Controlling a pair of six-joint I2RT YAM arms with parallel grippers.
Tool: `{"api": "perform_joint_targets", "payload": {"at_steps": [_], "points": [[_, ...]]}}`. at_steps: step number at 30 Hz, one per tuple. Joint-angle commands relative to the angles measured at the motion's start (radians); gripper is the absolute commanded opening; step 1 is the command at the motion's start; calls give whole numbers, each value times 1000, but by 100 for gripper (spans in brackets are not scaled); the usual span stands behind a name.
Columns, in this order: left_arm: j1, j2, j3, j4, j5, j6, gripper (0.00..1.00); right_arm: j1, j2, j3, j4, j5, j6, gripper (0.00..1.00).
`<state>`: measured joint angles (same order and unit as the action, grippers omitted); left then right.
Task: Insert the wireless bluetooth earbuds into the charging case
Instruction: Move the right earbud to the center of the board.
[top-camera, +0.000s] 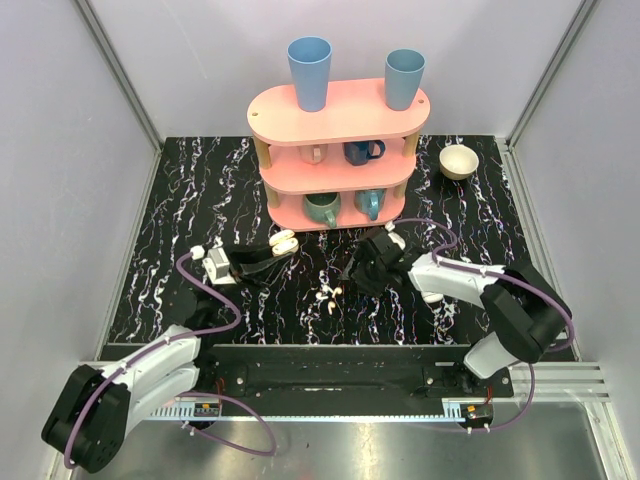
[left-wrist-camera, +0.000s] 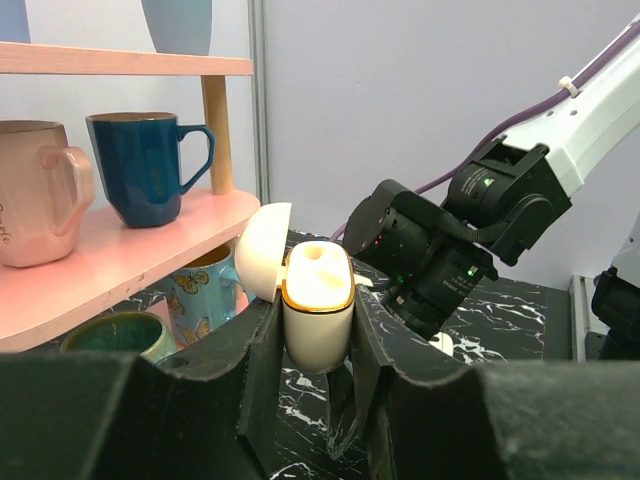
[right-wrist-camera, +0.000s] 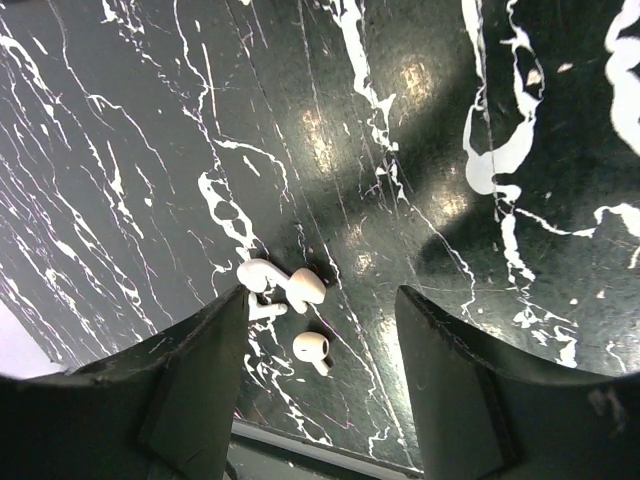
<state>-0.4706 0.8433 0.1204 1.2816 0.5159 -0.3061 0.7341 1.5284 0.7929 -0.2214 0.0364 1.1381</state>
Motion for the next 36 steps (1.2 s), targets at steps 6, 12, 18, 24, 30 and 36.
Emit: {"api": "perform_joint_targets", "payload": {"at_steps": [6,12,18,24,30,36], "points": [[6,-15,2,329,-17,-14,0,31,91,92,42,42,132,65],[6,-24,1,315,-19,-11,0,44,116,92,60,25,164,59],[6,-21,2,314,-20,-8,0,65,99,69,57,34,200,54],[6,-13,4,312,-20,-8,0,76,105,69,28,45,236,53],[6,-16,1,311,-20,-7,0,80,104,54,16,56,252,52],[6,-12,2,309,-19,-7,0,97,101,40,-6,69,246,50]]}}
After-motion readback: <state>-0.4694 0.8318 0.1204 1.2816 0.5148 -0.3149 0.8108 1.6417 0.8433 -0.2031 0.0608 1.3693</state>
